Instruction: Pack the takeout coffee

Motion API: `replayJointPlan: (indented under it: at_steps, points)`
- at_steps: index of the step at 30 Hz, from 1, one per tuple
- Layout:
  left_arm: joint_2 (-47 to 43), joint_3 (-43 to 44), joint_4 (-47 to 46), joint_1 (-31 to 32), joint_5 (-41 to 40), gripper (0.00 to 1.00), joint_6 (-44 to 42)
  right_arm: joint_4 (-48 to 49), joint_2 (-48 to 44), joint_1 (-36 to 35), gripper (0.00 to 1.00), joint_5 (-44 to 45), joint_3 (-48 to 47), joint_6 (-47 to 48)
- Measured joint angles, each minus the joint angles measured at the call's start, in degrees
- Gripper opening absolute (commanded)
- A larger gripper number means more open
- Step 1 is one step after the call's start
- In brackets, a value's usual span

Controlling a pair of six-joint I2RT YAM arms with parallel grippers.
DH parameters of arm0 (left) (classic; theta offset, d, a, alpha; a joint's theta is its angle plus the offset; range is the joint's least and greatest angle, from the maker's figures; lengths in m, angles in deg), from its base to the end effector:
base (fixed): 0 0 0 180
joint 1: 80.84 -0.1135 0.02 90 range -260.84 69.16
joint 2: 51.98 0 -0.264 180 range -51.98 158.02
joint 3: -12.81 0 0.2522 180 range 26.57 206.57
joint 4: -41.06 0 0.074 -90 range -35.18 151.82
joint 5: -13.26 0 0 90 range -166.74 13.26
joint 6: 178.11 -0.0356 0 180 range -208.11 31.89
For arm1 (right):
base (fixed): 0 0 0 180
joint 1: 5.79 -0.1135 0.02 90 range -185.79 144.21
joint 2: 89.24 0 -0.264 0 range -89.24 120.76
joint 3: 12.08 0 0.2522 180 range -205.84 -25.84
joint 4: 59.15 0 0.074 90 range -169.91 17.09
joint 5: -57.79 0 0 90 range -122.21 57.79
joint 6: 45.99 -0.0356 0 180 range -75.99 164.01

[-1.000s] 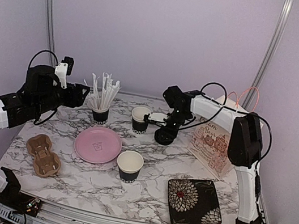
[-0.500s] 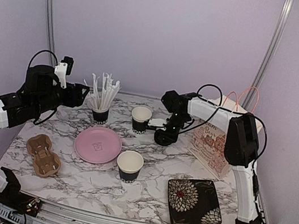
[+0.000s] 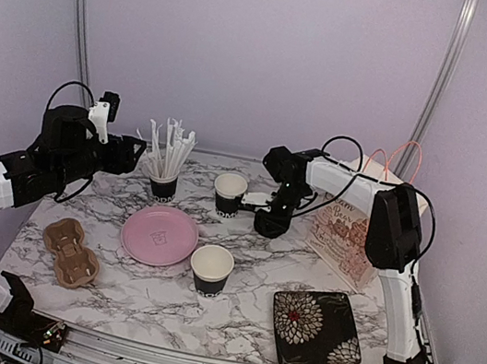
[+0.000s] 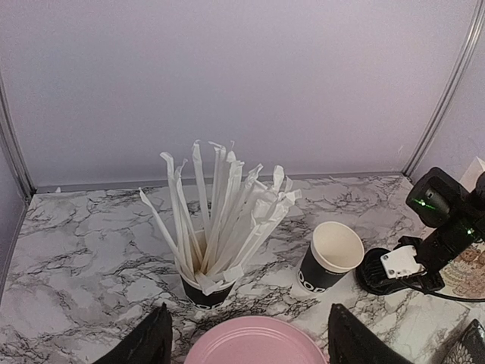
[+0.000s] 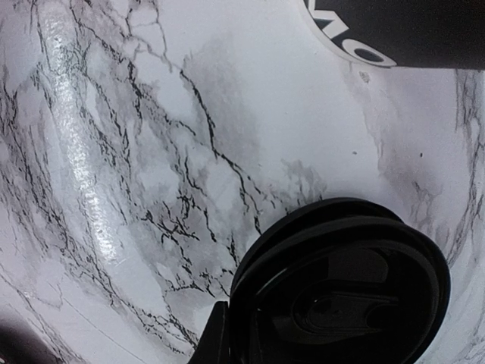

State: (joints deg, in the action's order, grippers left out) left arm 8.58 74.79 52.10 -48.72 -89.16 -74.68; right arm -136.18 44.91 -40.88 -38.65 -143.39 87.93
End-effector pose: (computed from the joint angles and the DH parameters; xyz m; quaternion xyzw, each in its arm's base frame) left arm 0.2155 -0.1262 0.3315 0.0544 0.7607 -0.1722 0.6235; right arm 0.3864 0.2763 0.1828 -0.6365 0.7642 0.0490 0.0922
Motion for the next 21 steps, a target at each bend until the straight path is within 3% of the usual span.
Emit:
replayJointPlan:
  at_steps: [9, 14, 15, 16, 21]
  points:
    - [0.2, -0.61, -1.7, -0.28, 4.63, 0.76, -0.48, -1.97, -8.11, 0.0, 0.01, -8.17, 0.87, -0.94]
    - [-0.92, -5.81, -9.68, 0.74, 13.38, 0.84, -0.72, -0.9, -20.09, 0.0, 0.0, -26.21, 3.56, -0.85]
    - [-1.2, -6.64, -10.97, 1.64, 14.47, 0.94, -0.57, -0.26, -22.69, 0.0, 0.0, -30.97, 5.07, -0.83]
    - [-1.36, -6.99, -12.09, 2.78, 15.41, 0.98, -0.37, 0.07, -24.96, -0.02, 0.0, -35.74, 6.36, -0.76]
    - [-1.81, -7.34, -19.5, 10.25, 18.56, 0.94, -1.44, 3.8, -30.67, -0.28, 0.0, -55.67, 10.6, -1.42]
